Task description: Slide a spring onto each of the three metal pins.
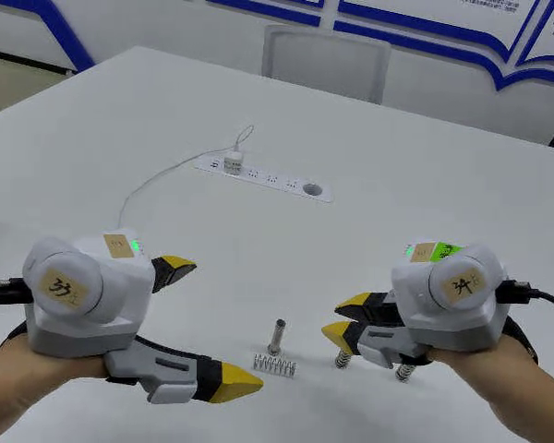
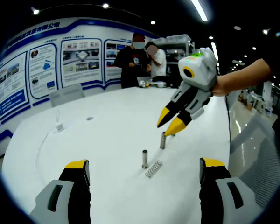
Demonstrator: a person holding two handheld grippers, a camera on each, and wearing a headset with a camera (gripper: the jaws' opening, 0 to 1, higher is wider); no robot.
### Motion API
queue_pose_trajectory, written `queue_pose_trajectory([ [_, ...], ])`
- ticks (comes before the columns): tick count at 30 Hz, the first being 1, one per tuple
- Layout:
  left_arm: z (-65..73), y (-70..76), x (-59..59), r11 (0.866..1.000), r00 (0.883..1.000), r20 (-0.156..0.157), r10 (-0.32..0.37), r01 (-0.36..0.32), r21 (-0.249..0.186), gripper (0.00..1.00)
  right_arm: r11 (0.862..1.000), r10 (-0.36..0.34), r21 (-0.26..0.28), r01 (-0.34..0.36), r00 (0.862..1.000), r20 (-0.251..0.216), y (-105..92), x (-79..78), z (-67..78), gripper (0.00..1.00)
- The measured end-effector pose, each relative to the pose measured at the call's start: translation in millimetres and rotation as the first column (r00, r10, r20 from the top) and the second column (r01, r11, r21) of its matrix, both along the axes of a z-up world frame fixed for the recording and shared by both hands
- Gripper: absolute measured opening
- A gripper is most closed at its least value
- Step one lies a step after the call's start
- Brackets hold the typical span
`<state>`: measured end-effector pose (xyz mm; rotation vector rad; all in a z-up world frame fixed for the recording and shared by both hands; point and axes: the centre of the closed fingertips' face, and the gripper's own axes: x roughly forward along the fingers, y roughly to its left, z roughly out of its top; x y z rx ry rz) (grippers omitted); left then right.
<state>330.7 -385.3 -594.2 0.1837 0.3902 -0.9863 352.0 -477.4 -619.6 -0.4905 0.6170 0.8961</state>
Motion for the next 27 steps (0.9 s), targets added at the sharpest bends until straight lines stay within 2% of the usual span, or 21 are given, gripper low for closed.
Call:
queue_pose_trajectory([
  [2, -1.5, 4.8, 1.1, 1.000, 1.000, -0.001, 0.007, -0.007, 0.012, 1.00, 1.000, 0.027, -0.010, -0.027, 1.000, -0.011, 6.6, -3.6, -5.1, 0.17],
  [7, -1.1, 14.9, 3.6, 1.000, 1.000, -0.006, 0.031, -0.031, -0.001, 0.99, 0.997, 0.068, -0.032, -0.069, 0.997, -0.033, 16.3, -6.6, -18.8, 0.17],
  [16, -10.0, 18.2, 0.2, 0.999, 0.999, -0.028, 0.038, -0.037, 0.016, 0.98, 0.989, 0.120, -0.074, -0.126, 0.989, -0.081, 27.9, -12.4, -47.5, 0.17],
  [18, -11.1, 18.1, -0.5, 0.999, 0.999, -0.033, 0.039, -0.038, 0.015, 0.98, 0.985, 0.138, -0.090, -0.147, 0.986, -0.095, 28.6, -14.4, -55.3, 0.17],
  [22, -12.1, 18.7, -0.8, 0.999, 0.998, -0.039, 0.040, -0.040, 0.011, 0.97, 0.965, 0.204, -0.141, -0.220, 0.972, -0.118, 28.8, -18.8, -68.9, 0.17],
  [27, -8.9, 23.5, 2.4, 0.998, 0.997, -0.041, 0.059, -0.059, 0.000, 0.97, 0.959, 0.223, -0.150, -0.242, 0.966, -0.131, 32.0, -16.7, -74.2, 0.17],
])
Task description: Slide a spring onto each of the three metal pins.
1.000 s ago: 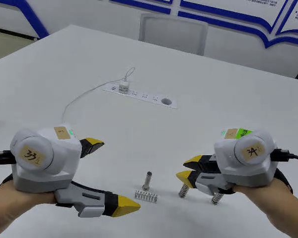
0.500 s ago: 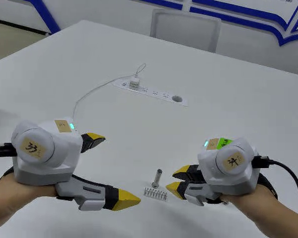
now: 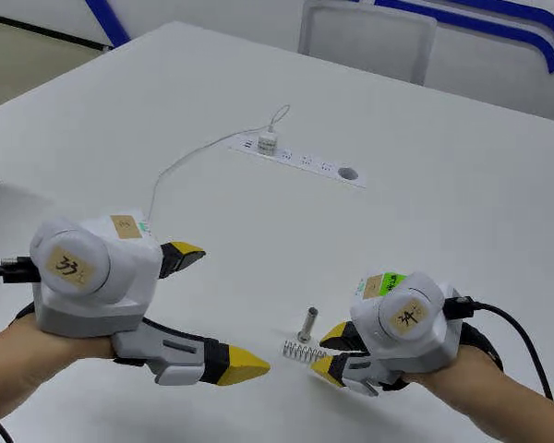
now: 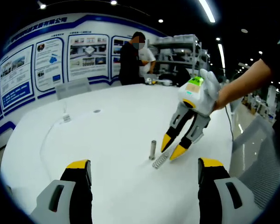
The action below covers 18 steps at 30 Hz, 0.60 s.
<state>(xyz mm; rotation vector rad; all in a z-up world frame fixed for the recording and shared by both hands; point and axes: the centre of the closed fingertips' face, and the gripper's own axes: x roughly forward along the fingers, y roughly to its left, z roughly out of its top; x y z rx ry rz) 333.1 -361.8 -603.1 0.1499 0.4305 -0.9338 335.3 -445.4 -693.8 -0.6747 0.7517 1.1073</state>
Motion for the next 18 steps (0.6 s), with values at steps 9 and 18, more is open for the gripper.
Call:
queue_pose_trajectory([
  [9, -5.9, 4.5, -0.5, 1.000, 1.000, -0.015, 0.006, -0.006, 0.016, 0.95, 1.000, -0.003, -0.017, 0.002, 0.999, -0.048, -1.1, 1.7, -7.8, 0.16],
  [18, -7.2, 1.8, -1.8, 1.000, 1.000, -0.022, -0.010, 0.010, 0.021, 0.94, 0.999, -0.032, -0.033, 0.029, 0.994, -0.102, -3.6, -0.8, -13.4, 0.12],
])
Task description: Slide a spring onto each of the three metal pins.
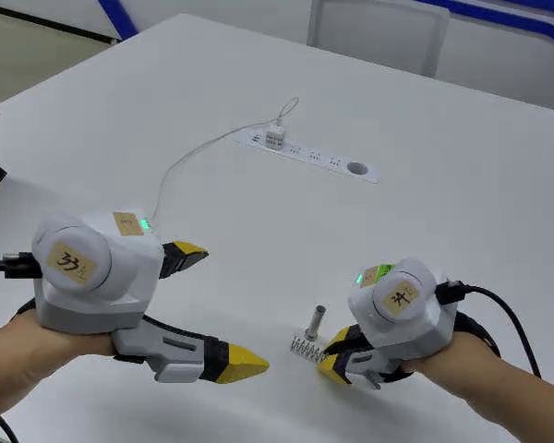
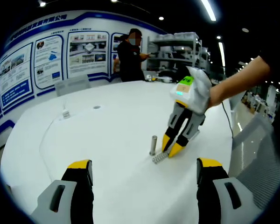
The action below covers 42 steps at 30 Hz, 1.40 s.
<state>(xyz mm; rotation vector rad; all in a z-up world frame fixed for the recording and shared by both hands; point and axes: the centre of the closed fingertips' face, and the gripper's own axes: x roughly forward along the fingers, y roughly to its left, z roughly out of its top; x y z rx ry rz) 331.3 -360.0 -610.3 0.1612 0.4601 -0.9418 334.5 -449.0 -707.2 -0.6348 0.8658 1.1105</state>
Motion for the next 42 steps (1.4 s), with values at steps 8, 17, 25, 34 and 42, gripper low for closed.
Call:
queue_pose_trajectory([
  [8, 5.5, -6.0, -1.4, 1.000, 1.000, 0.003, -0.029, 0.029, -0.008, 0.91, 0.999, 0.027, -0.025, -0.025, 0.999, 0.042, 0.3, -3.5, 2.9, 0.11],
  [17, 10.2, -13.6, -4.7, 0.998, 0.998, 0.005, -0.069, 0.069, -0.005, 0.85, 0.999, -0.017, 0.045, 0.014, 0.998, 0.063, -5.1, -2.0, 31.3, 0.11],
  [25, 19.0, -46.2, -20.3, 0.982, 0.983, 0.005, -0.185, 0.185, -0.042, 0.76, 0.997, 0.048, 0.060, -0.056, 0.991, 0.125, -10.4, -17.1, 63.1, 0.11],
  [34, 15.5, -73.3, -29.7, 0.956, 0.956, 0.025, -0.293, 0.293, 0.018, 0.68, 0.992, 0.107, 0.043, -0.117, 0.977, 0.182, -16.2, -34.0, 90.1, 0.11],
  [42, 34.0, -87.5, -34.1, 0.942, 0.943, 0.052, -0.329, 0.332, -0.048, 0.54, 0.989, 0.130, 0.036, -0.140, 0.970, 0.207, -20.7, -41.0, 98.1, 0.11],
])
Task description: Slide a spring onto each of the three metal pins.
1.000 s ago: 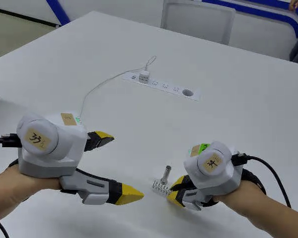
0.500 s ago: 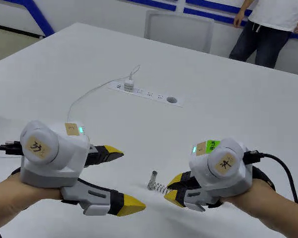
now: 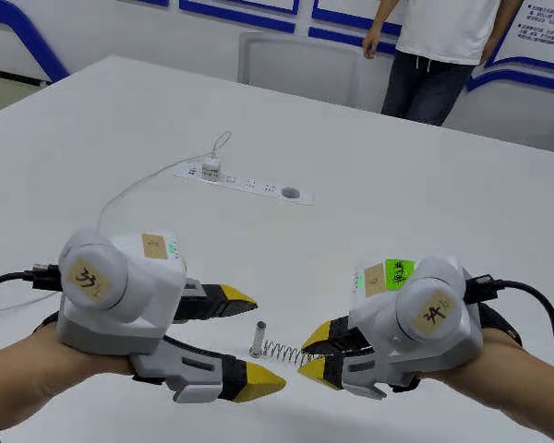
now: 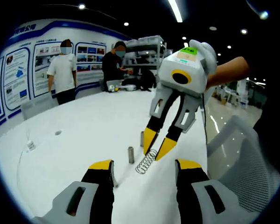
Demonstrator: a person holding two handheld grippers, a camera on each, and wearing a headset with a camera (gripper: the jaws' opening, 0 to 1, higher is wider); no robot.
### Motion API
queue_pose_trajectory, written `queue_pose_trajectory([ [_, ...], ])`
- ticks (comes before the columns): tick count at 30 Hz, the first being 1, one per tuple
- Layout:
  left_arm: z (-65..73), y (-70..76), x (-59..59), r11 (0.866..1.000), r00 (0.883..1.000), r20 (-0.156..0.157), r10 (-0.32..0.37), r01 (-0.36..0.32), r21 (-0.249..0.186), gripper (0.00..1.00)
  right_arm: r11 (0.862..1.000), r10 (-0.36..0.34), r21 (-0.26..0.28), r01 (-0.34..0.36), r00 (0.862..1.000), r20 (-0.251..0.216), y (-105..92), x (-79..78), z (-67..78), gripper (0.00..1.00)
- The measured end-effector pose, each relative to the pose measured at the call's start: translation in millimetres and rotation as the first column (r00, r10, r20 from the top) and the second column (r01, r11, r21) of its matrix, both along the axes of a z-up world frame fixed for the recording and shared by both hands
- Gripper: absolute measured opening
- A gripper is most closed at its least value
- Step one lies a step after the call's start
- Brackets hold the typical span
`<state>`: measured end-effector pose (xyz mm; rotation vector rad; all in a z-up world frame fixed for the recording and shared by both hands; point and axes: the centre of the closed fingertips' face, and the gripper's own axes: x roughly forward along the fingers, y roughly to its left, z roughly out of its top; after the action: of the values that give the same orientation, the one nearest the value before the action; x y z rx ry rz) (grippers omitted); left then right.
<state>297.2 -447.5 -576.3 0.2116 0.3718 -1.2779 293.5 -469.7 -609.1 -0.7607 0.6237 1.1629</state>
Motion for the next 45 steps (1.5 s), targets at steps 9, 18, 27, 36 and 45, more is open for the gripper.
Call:
queue_pose_trajectory([
  [9, -8.1, -4.2, -9.9, 0.995, 0.997, 0.019, -0.069, 0.067, 0.069, 0.39, 0.999, 0.032, 0.024, -0.032, 0.999, 0.008, 7.0, -6.3, 8.1, 0.11],
  [18, -13.9, -3.7, -11.9, 0.990, 0.994, 0.057, -0.093, 0.086, 0.114, 0.28, 0.997, 0.075, 0.022, -0.075, 0.997, 0.020, 15.1, -12.2, 11.0, 0.11],
  [27, -13.6, -4.8, -13.5, 0.987, 0.992, 0.067, -0.109, 0.100, 0.128, 0.15, 0.996, 0.086, 0.016, -0.086, 0.996, 0.030, 16.6, -13.7, 13.2, 0.11],
  [36, -14.3, -7.6, -19.8, 0.980, 0.978, 0.137, -0.155, 0.134, 0.148, 0.11, 0.994, 0.106, 0.007, -0.106, 0.994, 0.034, 14.7, -16.3, 13.9, 0.11],
  [45, -13.5, -6.5, -21.4, 0.977, 0.972, 0.151, -0.177, 0.155, 0.147, 0.10, 0.993, 0.113, 0.024, -0.114, 0.993, 0.020, 16.1, -14.8, 14.4, 0.13],
])
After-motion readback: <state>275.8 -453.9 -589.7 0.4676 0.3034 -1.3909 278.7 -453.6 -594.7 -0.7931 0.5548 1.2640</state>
